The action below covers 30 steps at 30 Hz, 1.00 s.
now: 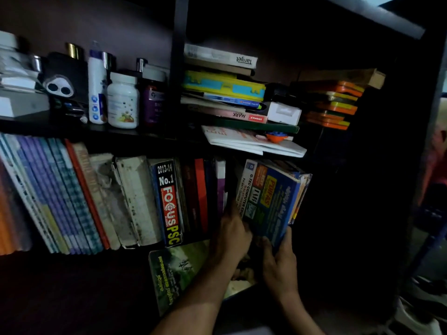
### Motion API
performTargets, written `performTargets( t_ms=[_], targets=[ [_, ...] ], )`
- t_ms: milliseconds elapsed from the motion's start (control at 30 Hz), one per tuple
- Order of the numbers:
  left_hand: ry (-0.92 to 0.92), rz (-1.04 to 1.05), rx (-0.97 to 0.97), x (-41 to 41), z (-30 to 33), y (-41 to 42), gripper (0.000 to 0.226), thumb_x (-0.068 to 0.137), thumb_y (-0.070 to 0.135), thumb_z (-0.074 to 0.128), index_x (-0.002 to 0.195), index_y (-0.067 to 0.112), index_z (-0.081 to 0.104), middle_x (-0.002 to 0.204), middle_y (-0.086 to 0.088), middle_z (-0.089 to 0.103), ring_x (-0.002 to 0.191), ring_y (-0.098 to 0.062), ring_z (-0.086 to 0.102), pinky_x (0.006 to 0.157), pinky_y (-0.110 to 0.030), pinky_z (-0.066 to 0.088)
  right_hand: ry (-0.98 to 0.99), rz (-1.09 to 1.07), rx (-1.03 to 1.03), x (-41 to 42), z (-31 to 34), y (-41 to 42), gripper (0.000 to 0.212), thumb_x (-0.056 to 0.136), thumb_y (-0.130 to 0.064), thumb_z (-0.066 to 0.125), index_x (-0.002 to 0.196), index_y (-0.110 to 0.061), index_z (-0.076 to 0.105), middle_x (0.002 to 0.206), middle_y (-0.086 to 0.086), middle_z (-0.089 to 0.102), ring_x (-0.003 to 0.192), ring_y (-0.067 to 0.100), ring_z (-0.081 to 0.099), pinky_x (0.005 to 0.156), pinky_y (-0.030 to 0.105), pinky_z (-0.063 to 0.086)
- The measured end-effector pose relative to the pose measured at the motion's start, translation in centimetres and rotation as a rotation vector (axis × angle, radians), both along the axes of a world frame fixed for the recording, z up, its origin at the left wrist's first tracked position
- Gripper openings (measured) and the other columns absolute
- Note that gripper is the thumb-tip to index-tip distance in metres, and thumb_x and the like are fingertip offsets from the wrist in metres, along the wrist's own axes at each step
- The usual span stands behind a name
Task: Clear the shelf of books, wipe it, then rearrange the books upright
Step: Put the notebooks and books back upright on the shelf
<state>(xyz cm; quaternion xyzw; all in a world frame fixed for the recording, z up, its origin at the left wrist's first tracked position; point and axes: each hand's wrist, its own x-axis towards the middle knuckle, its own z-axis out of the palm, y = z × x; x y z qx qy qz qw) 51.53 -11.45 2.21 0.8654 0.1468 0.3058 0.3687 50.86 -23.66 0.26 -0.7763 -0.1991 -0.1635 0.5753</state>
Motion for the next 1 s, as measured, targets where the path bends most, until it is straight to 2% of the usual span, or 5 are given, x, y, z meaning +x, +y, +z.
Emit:
performTargets(
  t_ms=[200, 400, 533, 733, 1000],
  targets=[
    [-0.173, -0.083, 0.038, -1.0, 0.2, 0.5, 0.082, 0.094, 0.014, 0.059, 0.162, 0.025, 0.014, 0.158, -0.004, 0.039, 0.139, -0.027, 0.045, 0.110, -0.038, 0.044, 0.004, 0.108, -0.023, -0.2, 0.1, 0.1, 0.066, 0.094, -0.006, 0.066, 0.146, -0.031, 0.034, 0.115, -0.030, 0.051, 0.095, -0.029, 0.053, 0.071, -0.002, 0.045],
    [-0.226, -0.304, -0.667, -0.6, -0.5, 0.5, 0.061, 0.095, 0.038, 0.047, 0.153, 0.047, 0.031, 0.153, 0.009, 0.046, 0.138, -0.012, 0.046, 0.115, -0.045, 0.039, -0.065, 0.178, -0.056, -0.8, 0.7, 0.7, 0.064, 0.097, -0.003, 0.060, 0.129, -0.051, 0.032, 0.115, -0.028, 0.055, 0.098, -0.024, 0.057, 0.074, 0.000, 0.046],
    [-0.262, -0.471, -0.830, -1.1, 0.8, -0.1, 0.052, 0.105, 0.052, 0.035, 0.154, 0.038, 0.032, 0.146, 0.018, 0.048, 0.127, 0.008, 0.049, 0.099, -0.015, 0.044, -0.108, 0.183, -0.010, 0.4, 1.7, 1.9, 0.062, 0.099, -0.008, 0.059, 0.133, -0.053, 0.032, 0.124, -0.028, 0.055, 0.107, -0.020, 0.056, 0.082, 0.002, 0.047],
    [-0.161, -0.351, -0.522, -0.4, -0.1, -1.2, 0.097, 0.077, 0.095, 0.018, 0.159, 0.044, 0.007, 0.167, 0.018, 0.009, 0.153, -0.002, 0.009, 0.126, -0.039, 0.015, -0.110, 0.265, -0.037, 2.7, 0.9, 3.5, 0.040, 0.104, -0.027, 0.051, 0.140, -0.037, 0.037, 0.131, -0.035, 0.053, 0.121, -0.017, 0.050, 0.092, 0.002, 0.040],
    [-0.560, 0.312, 0.231, -1.3, 1.5, 1.2, 0.050, 0.094, 0.035, 0.064, 0.142, 0.023, 0.054, 0.148, -0.004, 0.047, 0.133, -0.026, 0.046, 0.105, -0.043, 0.039, 0.088, 0.322, -0.210, 4.5, 0.5, 5.0, 0.023, 0.103, -0.024, 0.056, 0.123, -0.017, 0.063, 0.108, -0.006, 0.070, 0.098, 0.005, 0.065, 0.078, 0.021, 0.051]
  ],
)
